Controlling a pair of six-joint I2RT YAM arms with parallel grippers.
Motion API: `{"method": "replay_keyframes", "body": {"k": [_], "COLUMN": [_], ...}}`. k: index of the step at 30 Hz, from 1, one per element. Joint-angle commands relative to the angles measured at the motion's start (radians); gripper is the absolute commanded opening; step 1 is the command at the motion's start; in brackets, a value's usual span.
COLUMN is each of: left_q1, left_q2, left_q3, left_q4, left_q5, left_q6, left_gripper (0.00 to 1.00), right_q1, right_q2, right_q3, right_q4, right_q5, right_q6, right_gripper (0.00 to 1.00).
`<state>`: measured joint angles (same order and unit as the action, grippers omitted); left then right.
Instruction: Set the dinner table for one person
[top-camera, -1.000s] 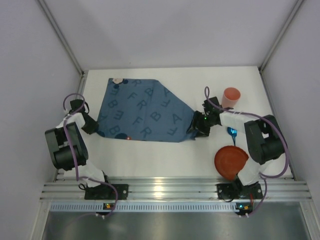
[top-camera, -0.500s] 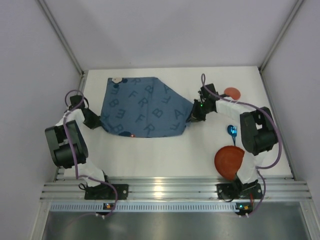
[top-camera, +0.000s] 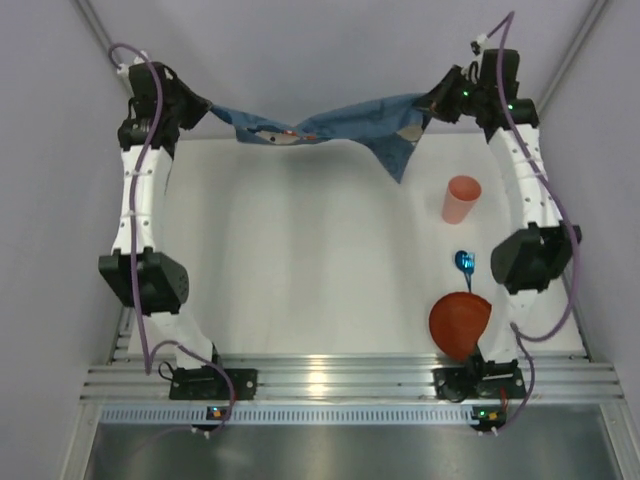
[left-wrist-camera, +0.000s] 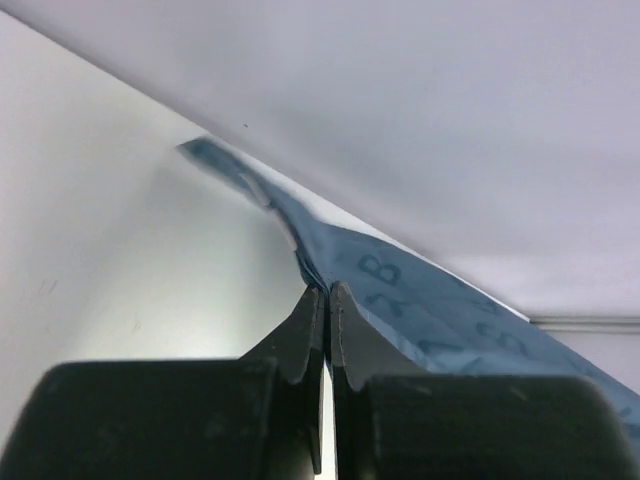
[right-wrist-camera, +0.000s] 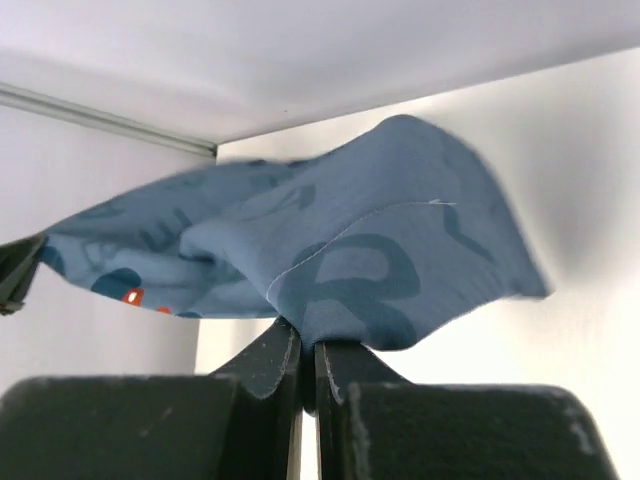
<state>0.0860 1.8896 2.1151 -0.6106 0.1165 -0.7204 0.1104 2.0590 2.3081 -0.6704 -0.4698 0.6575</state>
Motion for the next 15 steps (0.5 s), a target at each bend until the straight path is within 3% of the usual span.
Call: {"method": "replay_keyframes", "body": {"k": [1,2,3,4,10,13,15], "left_q1": [0.017,0.017,0.018,0.018,0.024,0.024,0.024], "left_q2": [-0.288,-0.355,-0.421,-0.525,-0.756,-0.816,-0.839], "left_q3": [-0.137,-0.323,-0.418,-0.578,-0.979,-1.167,-1.268], "left_q4": [-0.060,-0.001,0.029,0.044,0.031,0.020,-0.009], "left_q5": [-0.107,-0.156,-0.166,-0.178,-0.195,-0.152,-0.156], "left_q6": [0.028,0.036,0.044,0.064,0.104,0.073,0.055], "left_gripper": [0.00,0.00,0.00,0.00,0.00,0.00,0.00], "right_q1": [0.017,0.026,0.043,0.055,0.143,0.143,0.143], "right_q2": [-0.314,-0.350,-0.385,-0.451,-0.583,-0.605,-0.603], "right_q3": [-0.264,-0.326,-0.399,-0.559,-1.173,-1.394,-1.458], "right_q4": [0.036,0.023,0.022,0.032,0.127,0.176,0.178], "right_q5": [-0.037,-0.035,-0.030,-0.023,-0.001,0.000,0.029], "right_q6": [-0.057,-0.071,-0.078,-0.088,-0.070,-0.064,-0.078], "right_gripper": [0.00,0.00,0.00,0.00,0.00,0.00,0.00]}}
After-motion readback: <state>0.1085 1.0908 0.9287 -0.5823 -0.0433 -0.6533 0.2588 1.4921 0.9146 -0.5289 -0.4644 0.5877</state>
